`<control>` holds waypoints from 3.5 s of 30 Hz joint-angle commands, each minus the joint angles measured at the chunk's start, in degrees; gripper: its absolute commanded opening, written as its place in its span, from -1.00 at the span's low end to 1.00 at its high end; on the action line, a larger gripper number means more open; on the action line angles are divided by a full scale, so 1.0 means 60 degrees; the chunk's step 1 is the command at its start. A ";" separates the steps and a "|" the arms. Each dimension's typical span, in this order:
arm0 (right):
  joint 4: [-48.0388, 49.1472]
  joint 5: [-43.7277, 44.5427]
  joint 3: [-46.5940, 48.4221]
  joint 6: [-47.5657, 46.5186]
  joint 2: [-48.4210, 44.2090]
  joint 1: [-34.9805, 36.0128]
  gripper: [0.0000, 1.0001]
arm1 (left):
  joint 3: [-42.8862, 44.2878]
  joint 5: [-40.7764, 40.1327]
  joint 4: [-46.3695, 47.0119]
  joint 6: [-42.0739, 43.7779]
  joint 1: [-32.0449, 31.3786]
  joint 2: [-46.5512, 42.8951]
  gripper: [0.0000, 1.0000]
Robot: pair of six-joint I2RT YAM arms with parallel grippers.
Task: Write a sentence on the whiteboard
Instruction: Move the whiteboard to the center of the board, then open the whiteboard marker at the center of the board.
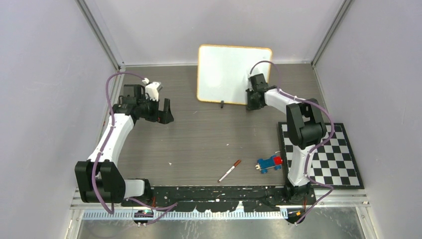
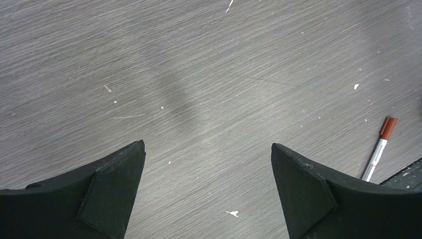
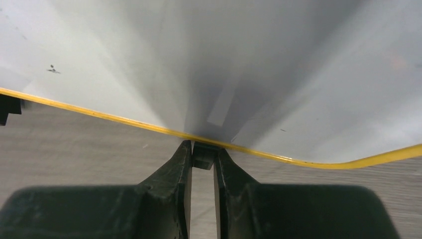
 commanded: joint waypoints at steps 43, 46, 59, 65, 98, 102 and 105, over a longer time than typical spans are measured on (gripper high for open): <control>-0.4959 -0.4537 -0.2114 -0.6493 -0.4326 -0.0408 0.68 | 0.2644 0.3052 -0.2692 0.1033 0.0169 0.0166 1.00; -0.5688 -0.4669 -0.2036 -0.7328 -0.4973 0.0286 0.68 | 0.2552 0.3018 -0.2657 0.0900 0.0169 0.0031 0.99; -0.6130 -0.0639 -0.1558 -0.7886 -0.4715 0.6990 0.43 | 0.2077 0.3960 -0.2012 -0.1232 0.1471 -0.0942 0.99; -0.6379 0.0987 -0.1181 -0.7715 -0.3541 0.8989 0.35 | 0.2000 0.4124 -0.1849 -0.1733 0.2358 -0.1213 0.99; -0.4902 0.0283 -0.1541 -0.8441 -0.0703 0.8954 -0.39 | 0.2828 0.4490 -0.2198 -0.1449 0.2861 -0.0324 0.99; -0.5038 0.0171 -0.1498 -0.8597 -0.0739 0.8549 -0.74 | 0.3032 0.4246 -0.2290 -0.1284 0.2766 -0.0037 0.99; -0.5272 -0.0295 -0.1188 -0.8488 -0.1052 0.8123 -0.98 | 0.3218 0.4187 -0.2467 -0.1126 0.2697 0.0213 1.00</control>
